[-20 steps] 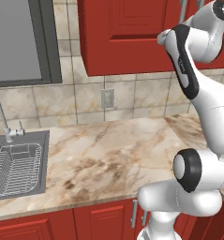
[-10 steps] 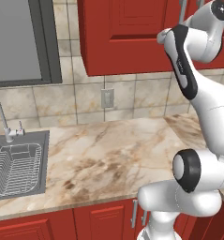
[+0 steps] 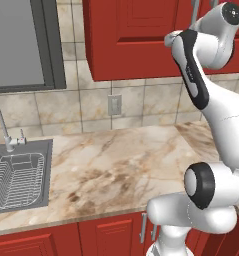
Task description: Open the cabinet, pick the kettle from the cabinet, and place it in the sink.
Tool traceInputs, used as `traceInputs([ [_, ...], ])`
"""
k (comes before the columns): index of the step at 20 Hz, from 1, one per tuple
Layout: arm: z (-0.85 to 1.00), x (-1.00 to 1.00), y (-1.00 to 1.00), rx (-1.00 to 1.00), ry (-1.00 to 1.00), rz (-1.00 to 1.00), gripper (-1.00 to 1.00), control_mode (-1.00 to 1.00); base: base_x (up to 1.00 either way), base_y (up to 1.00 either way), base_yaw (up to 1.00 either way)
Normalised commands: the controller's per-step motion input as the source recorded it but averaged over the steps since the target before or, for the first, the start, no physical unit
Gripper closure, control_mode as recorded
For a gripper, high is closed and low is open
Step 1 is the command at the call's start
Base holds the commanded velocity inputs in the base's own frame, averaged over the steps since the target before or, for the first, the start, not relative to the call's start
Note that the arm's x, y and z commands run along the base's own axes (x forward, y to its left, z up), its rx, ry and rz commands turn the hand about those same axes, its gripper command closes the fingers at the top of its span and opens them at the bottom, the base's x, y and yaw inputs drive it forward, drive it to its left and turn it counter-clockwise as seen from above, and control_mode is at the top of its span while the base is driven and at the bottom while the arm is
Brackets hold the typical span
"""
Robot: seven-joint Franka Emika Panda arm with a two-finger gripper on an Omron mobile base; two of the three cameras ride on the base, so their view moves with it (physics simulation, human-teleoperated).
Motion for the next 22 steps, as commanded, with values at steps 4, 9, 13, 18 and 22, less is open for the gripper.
traceInputs([
  [4, 0.00, -0.05, 0.49, 0.00, 0.00, 0.09, 1.00, -1.00, 0.00, 0.00, 0.00],
  [9, 0.00, -0.30, 0.41, 0.00, 0.00, 0.18, 1.00, -1.00, 0.00, 0.00, 0.00],
  [13, 0.00, -0.45, 0.32, 0.00, 0.00, 0.15, 1.00, -1.00, 0.00, 0.00, 0.00],
  [18, 0.01, -0.47, 0.28, 0.00, 0.04, 0.03, 1.00, -1.00, 0.00, 0.00, 0.00],
  [22, 0.01, -0.49, 0.25, -0.01, 0.02, 0.00, 1.00, -1.00, 0.00, 0.00, 0.00],
])
